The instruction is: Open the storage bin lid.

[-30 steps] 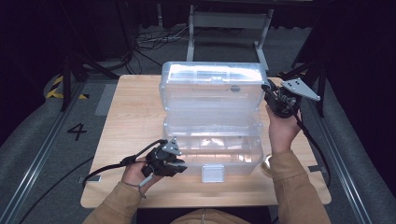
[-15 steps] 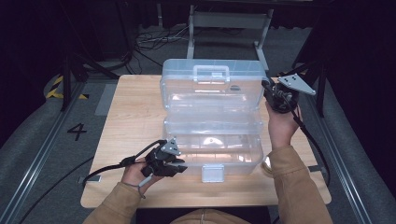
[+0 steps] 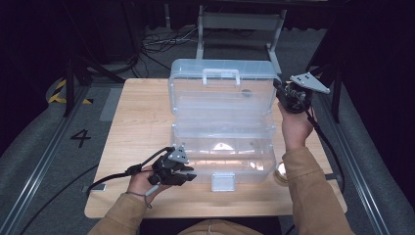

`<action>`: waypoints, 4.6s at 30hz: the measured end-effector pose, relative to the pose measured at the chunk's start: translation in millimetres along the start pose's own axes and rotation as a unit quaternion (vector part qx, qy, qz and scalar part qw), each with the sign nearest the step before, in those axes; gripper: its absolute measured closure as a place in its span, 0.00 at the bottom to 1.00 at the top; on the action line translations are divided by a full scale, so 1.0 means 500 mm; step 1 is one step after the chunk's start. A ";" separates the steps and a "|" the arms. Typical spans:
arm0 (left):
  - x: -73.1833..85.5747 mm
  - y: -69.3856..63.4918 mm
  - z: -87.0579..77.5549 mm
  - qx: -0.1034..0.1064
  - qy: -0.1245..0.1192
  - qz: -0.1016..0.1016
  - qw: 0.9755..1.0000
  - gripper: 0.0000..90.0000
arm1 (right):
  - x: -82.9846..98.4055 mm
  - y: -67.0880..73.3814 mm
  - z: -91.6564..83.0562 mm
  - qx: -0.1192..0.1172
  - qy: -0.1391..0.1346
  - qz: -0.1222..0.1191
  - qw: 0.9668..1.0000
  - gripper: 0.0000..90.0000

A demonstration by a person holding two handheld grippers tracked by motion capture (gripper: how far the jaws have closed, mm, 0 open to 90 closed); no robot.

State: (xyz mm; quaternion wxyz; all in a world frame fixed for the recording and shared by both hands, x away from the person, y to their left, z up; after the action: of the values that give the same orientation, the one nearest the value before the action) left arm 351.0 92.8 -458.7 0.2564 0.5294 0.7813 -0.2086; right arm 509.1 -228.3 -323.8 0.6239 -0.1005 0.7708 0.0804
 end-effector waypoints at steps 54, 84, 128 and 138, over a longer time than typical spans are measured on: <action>0.000 0.001 0.000 -0.001 -0.002 0.004 1.000 0.80 | -0.002 -0.042 0.129 -0.035 0.050 0.034 0.998 0.95; 0.000 0.001 0.000 0.001 -0.004 0.009 1.000 0.81 | 0.014 -0.055 0.177 -0.042 0.072 0.037 0.996 0.95; 0.002 0.000 0.001 -0.001 -0.012 0.015 1.000 0.81 | 0.044 -0.071 0.233 -0.051 0.103 0.064 0.991 0.95; 0.002 0.000 0.000 -0.001 -0.011 0.014 1.000 0.81 | 0.053 -0.074 0.247 -0.052 0.110 0.069 0.990 0.94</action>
State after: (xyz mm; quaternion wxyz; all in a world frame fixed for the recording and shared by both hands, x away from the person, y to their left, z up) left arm 350.7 93.4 -459.4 0.2682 0.5377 0.7712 -0.2101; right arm 629.8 -234.5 -375.4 0.5226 -0.0875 0.8344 0.1518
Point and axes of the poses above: each handheld gripper's, and its own axes: z roughly forward along the jaws, x roughly out of its underside, y roughly to its left, the point moved 5 cm from there along z, roughly forward along the jaws, and after that the axes turned 4 degrees about z, right-handed, at the moved point
